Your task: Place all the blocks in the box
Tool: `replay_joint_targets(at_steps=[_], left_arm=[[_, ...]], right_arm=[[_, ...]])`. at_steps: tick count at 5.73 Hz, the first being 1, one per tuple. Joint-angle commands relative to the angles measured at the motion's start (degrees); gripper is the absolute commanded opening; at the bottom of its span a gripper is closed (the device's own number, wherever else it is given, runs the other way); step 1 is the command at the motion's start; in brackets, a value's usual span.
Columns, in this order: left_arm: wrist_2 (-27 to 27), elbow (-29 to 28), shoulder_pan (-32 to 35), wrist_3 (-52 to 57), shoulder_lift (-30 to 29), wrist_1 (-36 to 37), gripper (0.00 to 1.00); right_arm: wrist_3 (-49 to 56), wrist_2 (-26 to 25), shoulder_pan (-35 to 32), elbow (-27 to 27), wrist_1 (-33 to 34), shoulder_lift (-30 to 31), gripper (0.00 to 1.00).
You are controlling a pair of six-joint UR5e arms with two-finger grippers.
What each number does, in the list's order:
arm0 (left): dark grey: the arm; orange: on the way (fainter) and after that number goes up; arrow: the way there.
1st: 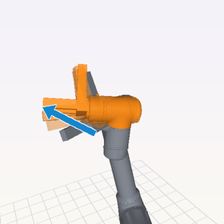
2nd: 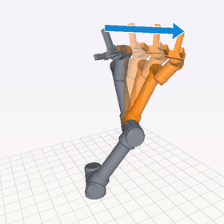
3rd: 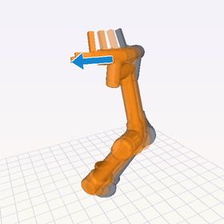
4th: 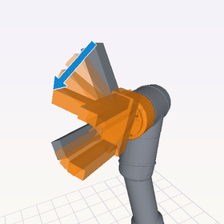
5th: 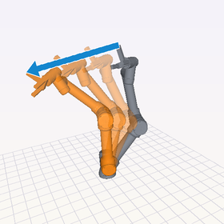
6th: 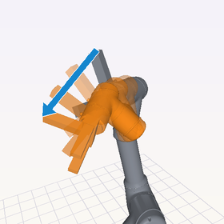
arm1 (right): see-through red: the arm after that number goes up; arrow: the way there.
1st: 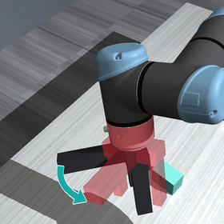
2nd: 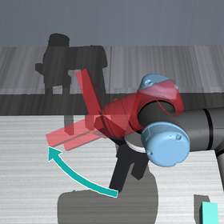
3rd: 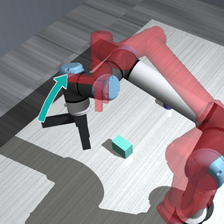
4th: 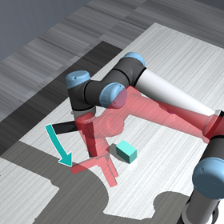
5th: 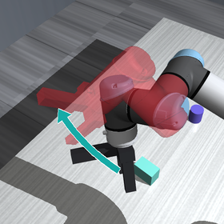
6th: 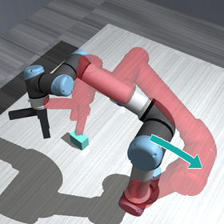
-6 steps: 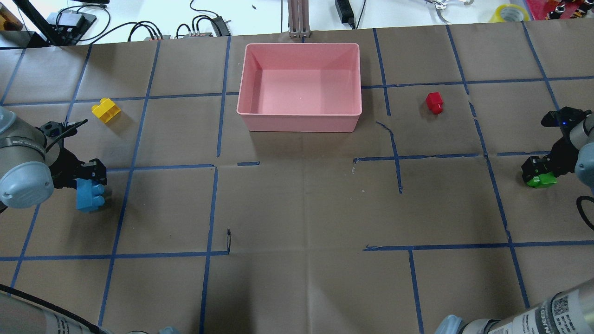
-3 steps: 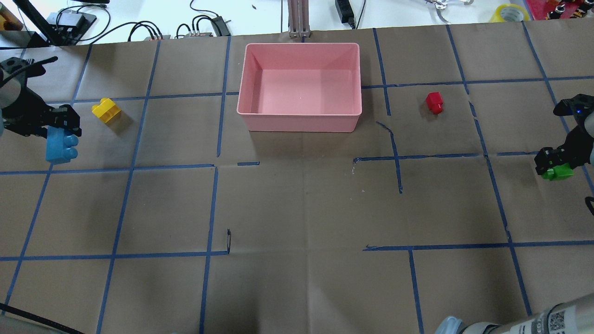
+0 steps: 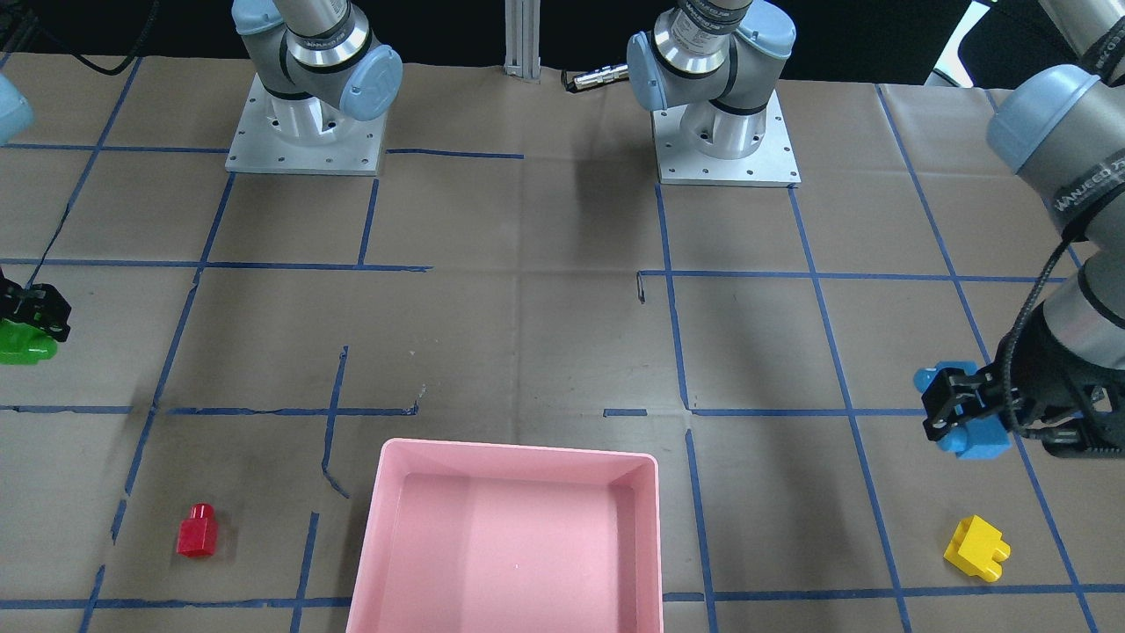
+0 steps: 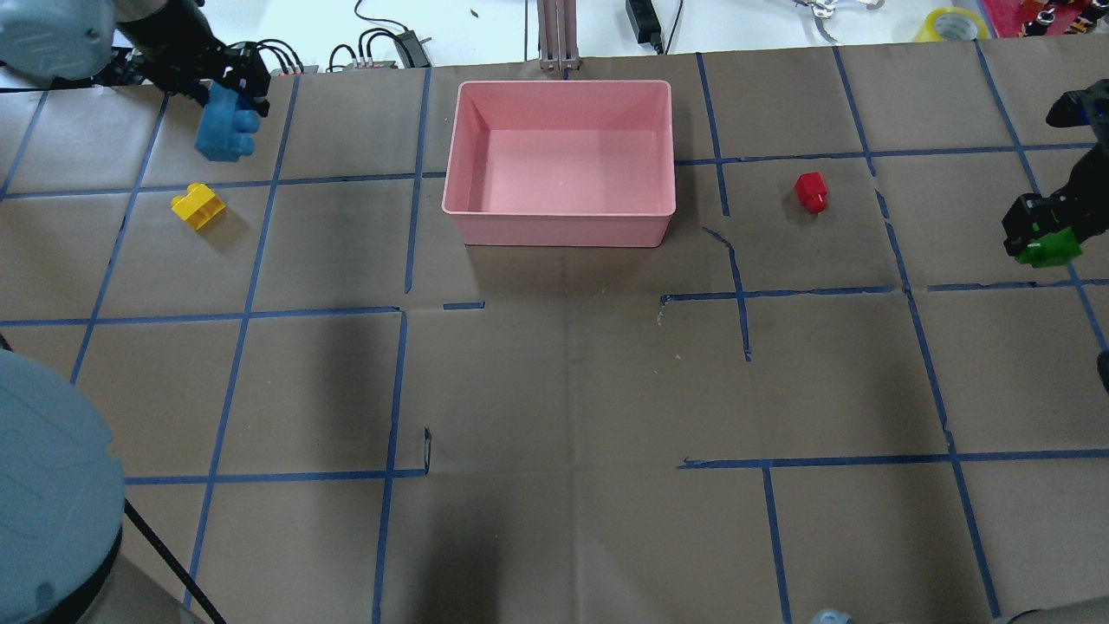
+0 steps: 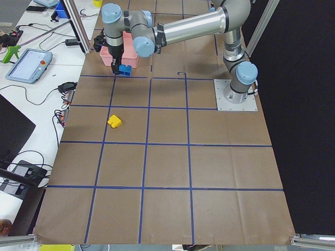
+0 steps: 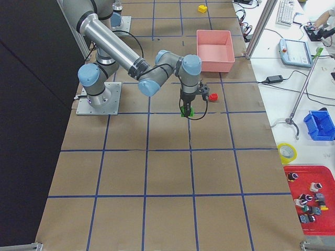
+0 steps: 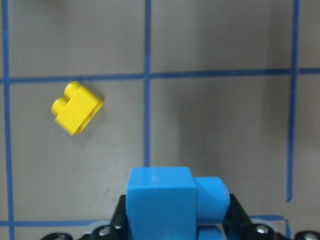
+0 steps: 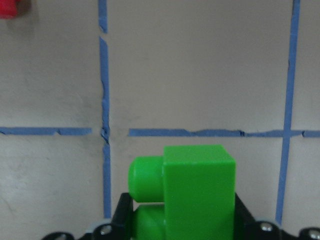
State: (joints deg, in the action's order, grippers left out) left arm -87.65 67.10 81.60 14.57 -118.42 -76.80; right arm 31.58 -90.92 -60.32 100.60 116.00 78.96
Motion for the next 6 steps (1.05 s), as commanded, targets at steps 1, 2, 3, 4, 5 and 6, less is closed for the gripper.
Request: replay_joint_targets(at_steps=[1,2,3,4,5,6], left_arm=[[1.5,-12.1,11.9,-11.8,-9.9,-0.1,0.25],[2.4,-14.5,16.0,-16.6,-13.6,1.0,0.25],[2.4,-14.3,19.1,-22.3,-15.9,4.3,0.25],[1.8,-13.4,21.0,-24.7,-17.2,5.7,0.33],[1.7,-11.8,21.0,-24.8,-15.6,5.7,0.64],[1.3,-11.1,20.4,-24.7,-13.9,5.4,0.99]], right_arm=[[-10.2,11.6,-6.4,-7.0,-3.8,-0.3,0.08],[-15.4,17.6,-10.0,-8.0,-3.2,-0.9,0.08],[-16.1,20.9,-14.2,-8.9,-2.5,-2.8,0.08],[-16.0,21.0,-17.2,-10.2,-2.4,-4.4,0.08],[-16.2,20.9,-19.6,-12.3,-2.4,-7.0,0.08],[-17.3,20.5,-21.3,-15.2,-2.5,-8.9,0.08]])
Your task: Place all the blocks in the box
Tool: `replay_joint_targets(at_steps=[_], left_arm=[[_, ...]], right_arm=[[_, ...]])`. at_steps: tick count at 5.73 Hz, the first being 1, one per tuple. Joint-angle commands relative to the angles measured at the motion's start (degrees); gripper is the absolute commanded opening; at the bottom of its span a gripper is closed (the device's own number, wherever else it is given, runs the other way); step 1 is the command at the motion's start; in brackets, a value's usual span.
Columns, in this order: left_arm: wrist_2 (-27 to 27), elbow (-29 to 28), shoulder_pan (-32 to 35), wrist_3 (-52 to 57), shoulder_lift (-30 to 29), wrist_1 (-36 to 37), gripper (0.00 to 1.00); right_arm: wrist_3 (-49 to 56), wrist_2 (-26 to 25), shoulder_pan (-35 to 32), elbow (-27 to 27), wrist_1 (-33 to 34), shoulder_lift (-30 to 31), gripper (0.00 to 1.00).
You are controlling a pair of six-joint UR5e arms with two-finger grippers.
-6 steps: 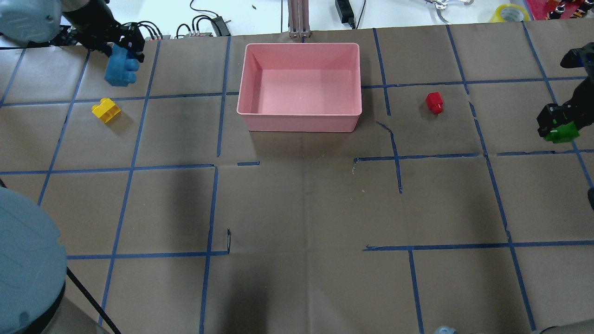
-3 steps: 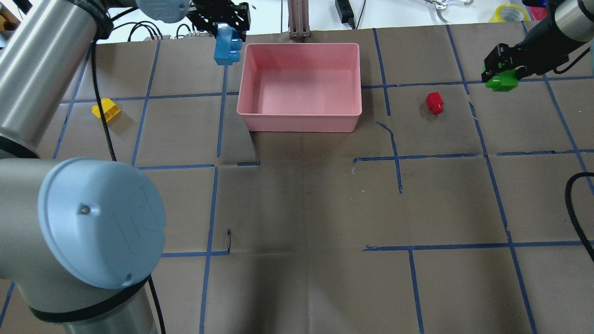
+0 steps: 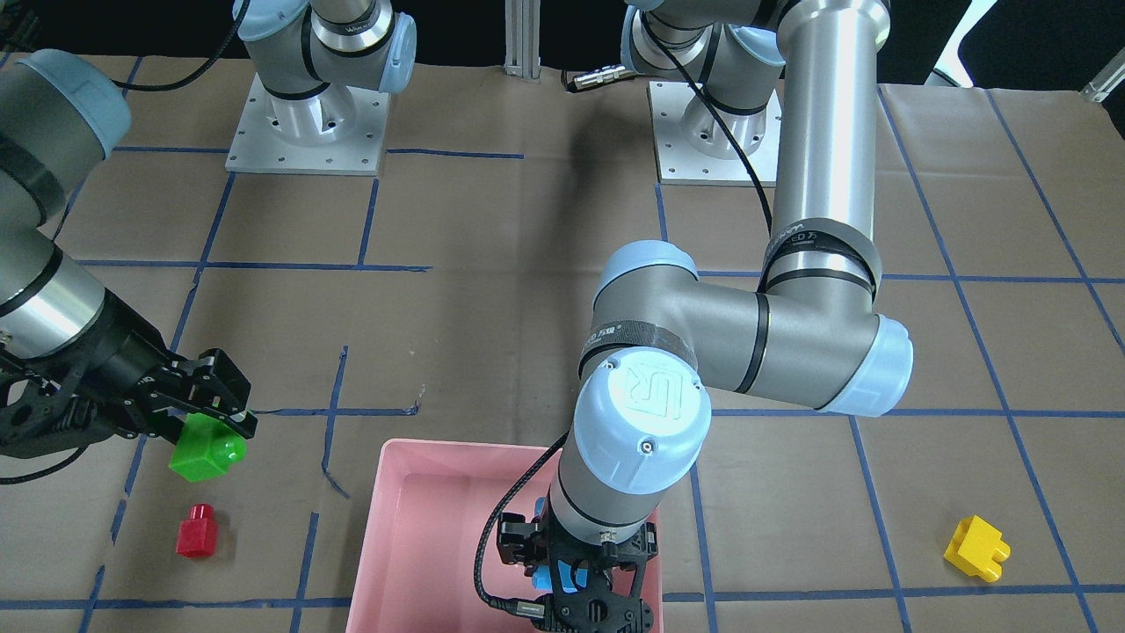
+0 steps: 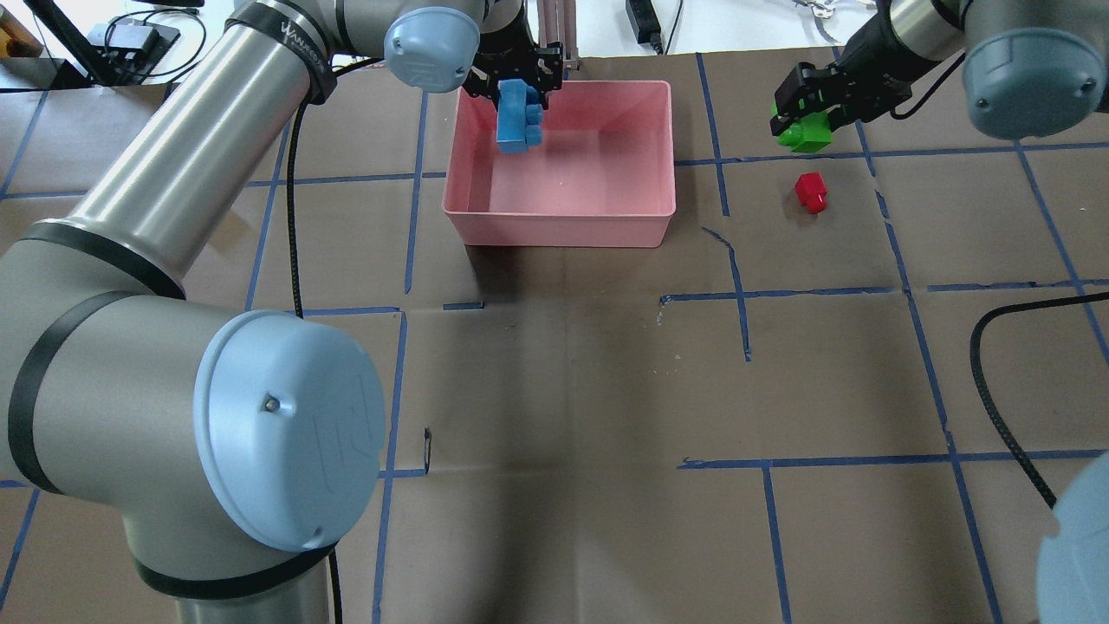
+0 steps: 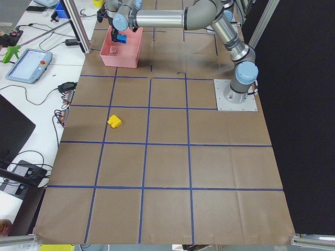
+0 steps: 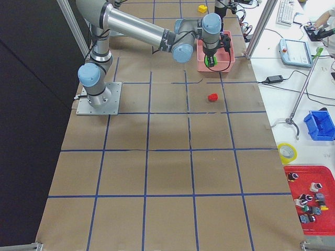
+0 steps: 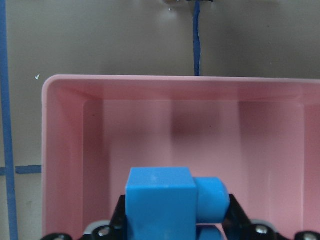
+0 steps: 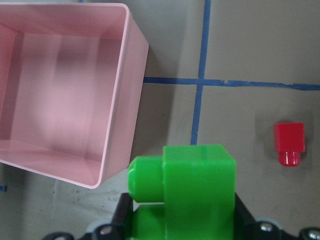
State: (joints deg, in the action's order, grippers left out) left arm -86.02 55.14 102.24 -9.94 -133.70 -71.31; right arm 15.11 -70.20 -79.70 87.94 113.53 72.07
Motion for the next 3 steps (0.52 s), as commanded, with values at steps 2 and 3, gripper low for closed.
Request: replay_joint_targets(at_steps=[2,3], left_arm=[[0.3,1.2,-6.0,1.0,5.4,-3.1,1.00],[0.2,1.3,-9.0,1.2,7.7,-6.7,1.00]], right_arm=[[-7.1,-0.3,-5.2,-4.6,-0.6,-3.2,0.08],[-12.8,0.1,-8.0,-6.0,-0.1,-4.5,0.08]])
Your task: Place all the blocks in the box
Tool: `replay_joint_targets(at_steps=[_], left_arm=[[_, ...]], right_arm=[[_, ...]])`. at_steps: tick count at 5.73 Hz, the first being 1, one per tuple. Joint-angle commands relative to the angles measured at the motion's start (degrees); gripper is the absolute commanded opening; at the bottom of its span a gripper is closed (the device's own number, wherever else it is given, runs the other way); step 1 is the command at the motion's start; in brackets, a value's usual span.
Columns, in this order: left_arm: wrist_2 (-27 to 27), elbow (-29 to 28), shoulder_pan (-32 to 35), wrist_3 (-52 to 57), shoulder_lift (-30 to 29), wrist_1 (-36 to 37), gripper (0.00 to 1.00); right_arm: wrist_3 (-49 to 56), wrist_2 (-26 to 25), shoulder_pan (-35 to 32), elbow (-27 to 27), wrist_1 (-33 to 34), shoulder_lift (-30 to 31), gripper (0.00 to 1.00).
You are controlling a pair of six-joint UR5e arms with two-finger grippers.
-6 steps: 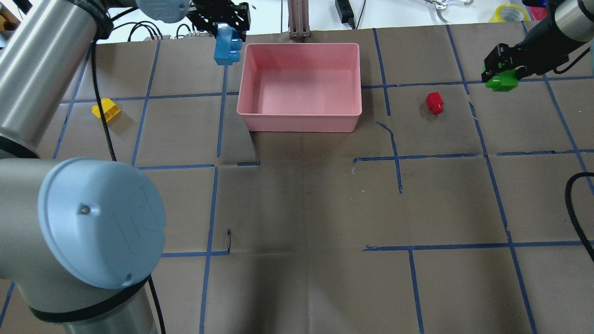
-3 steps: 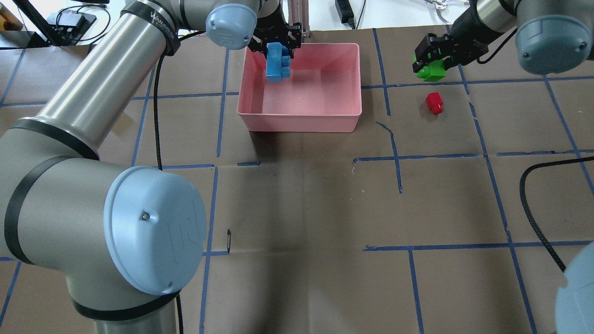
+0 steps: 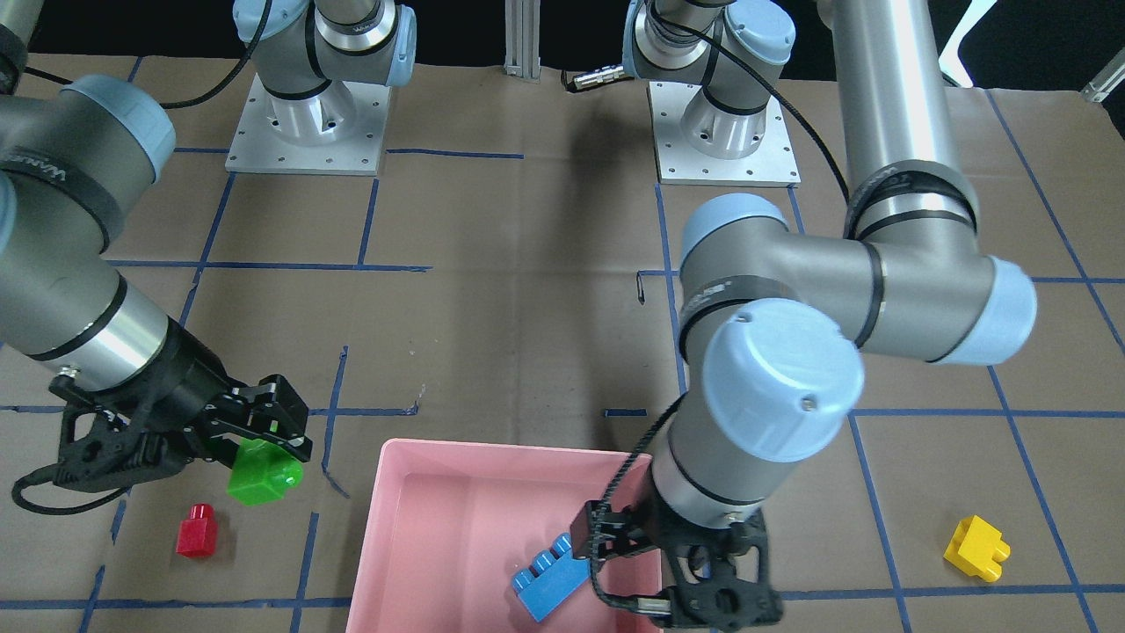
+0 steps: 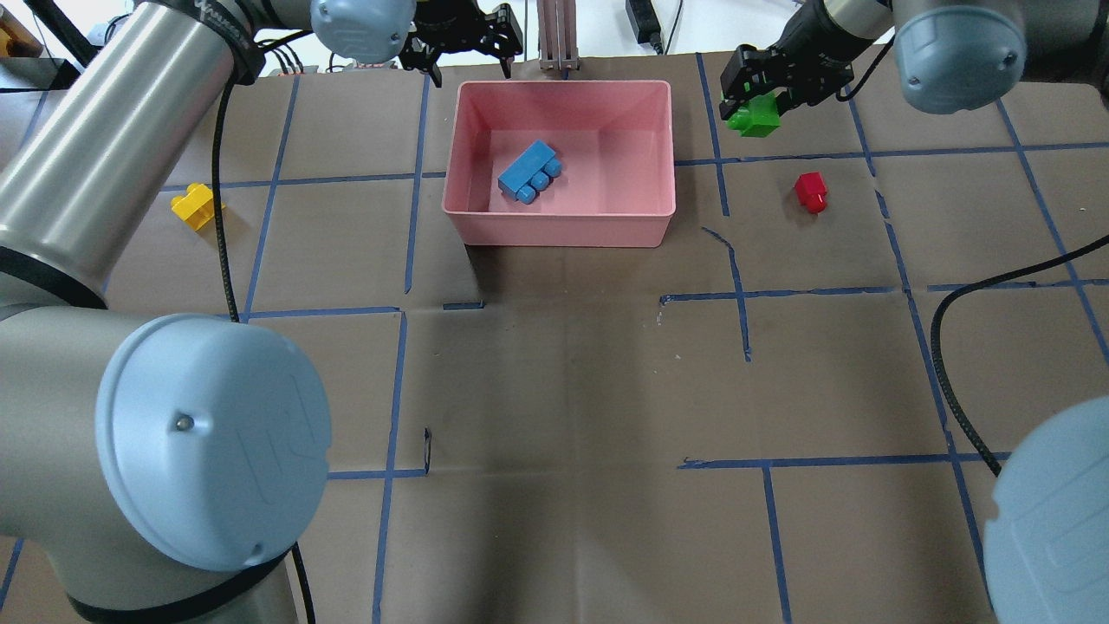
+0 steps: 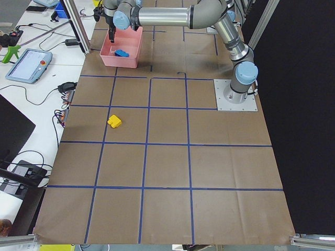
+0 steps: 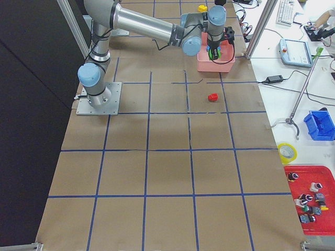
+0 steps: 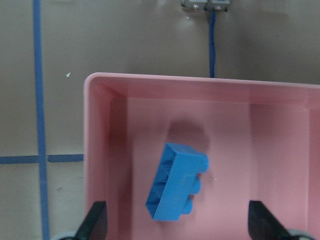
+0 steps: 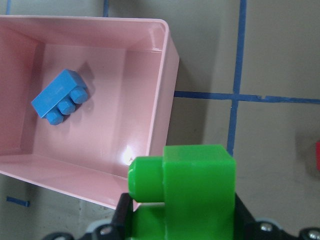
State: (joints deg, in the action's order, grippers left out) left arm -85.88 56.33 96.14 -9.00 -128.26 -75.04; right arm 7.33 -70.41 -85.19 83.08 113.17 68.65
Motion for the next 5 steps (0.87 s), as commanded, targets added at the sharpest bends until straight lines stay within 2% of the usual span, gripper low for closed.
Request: replay_joint_targets(at_steps=[1,3,4,5], left_arm=[[0.2,0.1,-8.7,1.9,3.5,-5.0,1.00],[0.2,1.6,-19.3,7.4,4.2,-5.6,1.00],[0.4,2.9,-25.2,19.2,3.2,-5.3,1.00],[0.4,3.2,-28.5,27.0,2.4,-4.9,1.00]], right_arm=[[-12.3,0.5,-6.8,-4.3,0.6,-3.7,0.08],[-23.7,0.5,-13.4,-9.7,7.6,-11.2,0.09],[-25.4,0.5,-14.8,-11.6,8.6,-13.5,0.09],[-25.6,0.3,-15.6,-12.7,9.6,-15.2,0.16]])
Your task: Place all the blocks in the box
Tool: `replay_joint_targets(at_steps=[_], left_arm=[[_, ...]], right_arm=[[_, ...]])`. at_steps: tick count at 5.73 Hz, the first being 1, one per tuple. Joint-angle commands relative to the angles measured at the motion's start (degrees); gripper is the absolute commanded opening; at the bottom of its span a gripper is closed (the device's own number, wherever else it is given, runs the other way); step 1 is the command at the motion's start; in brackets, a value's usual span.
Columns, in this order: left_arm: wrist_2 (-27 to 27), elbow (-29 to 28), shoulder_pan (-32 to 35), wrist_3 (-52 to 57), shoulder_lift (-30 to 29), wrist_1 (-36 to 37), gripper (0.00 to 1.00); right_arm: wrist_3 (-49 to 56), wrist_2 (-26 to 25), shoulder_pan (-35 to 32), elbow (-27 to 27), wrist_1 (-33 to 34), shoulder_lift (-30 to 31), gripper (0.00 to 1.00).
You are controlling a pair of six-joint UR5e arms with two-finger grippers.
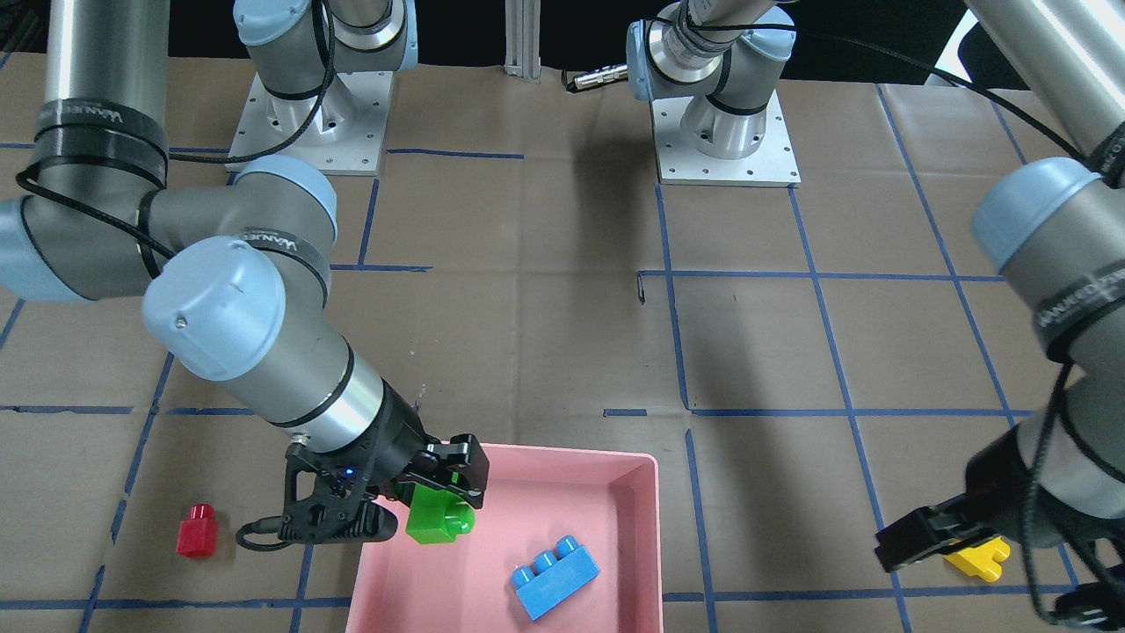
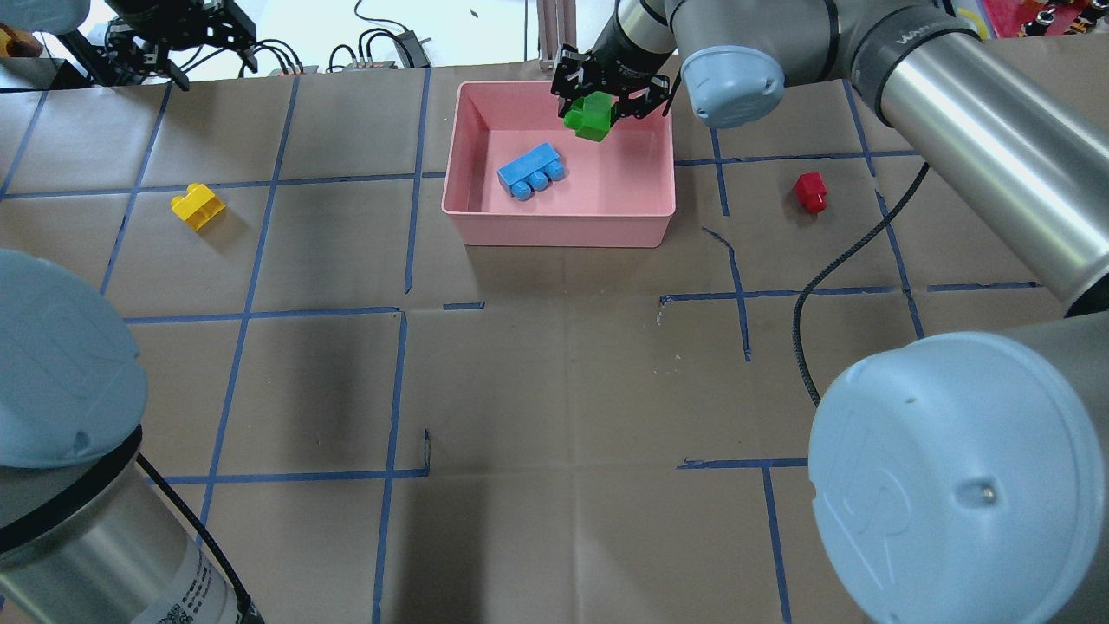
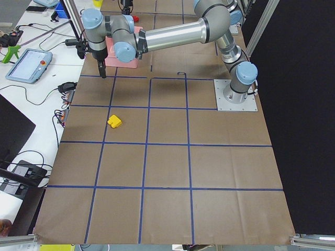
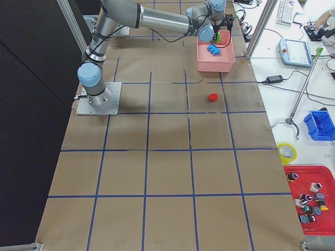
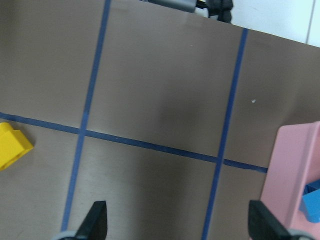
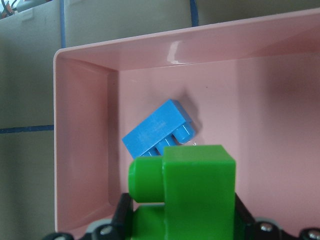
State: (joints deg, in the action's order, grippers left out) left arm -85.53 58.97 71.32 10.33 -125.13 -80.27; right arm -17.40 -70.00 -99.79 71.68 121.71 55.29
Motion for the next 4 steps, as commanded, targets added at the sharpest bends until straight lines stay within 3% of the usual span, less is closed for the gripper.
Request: replay_joint_targets(at_steps=[1,3,4], left_arm=[[-0.3,0.4,-5.0,17.7,-3.4,0.6,1.00],[-0.6,-0.5,-6.6,36.7,-8.6,5.4,1.00],[-0.6,-0.5,-6.6,44.5,-10.3,6.6,1.00]], right_arm=[[-1.1,-0.6,-1.4,-1.2,1.1,-2.5,0.99],[1.2,-1.0,-1.4,0.3,0.4,-1.7,1.00],[8.9,-1.5,-0.9,0.2,0.3,-1.4,1.00]])
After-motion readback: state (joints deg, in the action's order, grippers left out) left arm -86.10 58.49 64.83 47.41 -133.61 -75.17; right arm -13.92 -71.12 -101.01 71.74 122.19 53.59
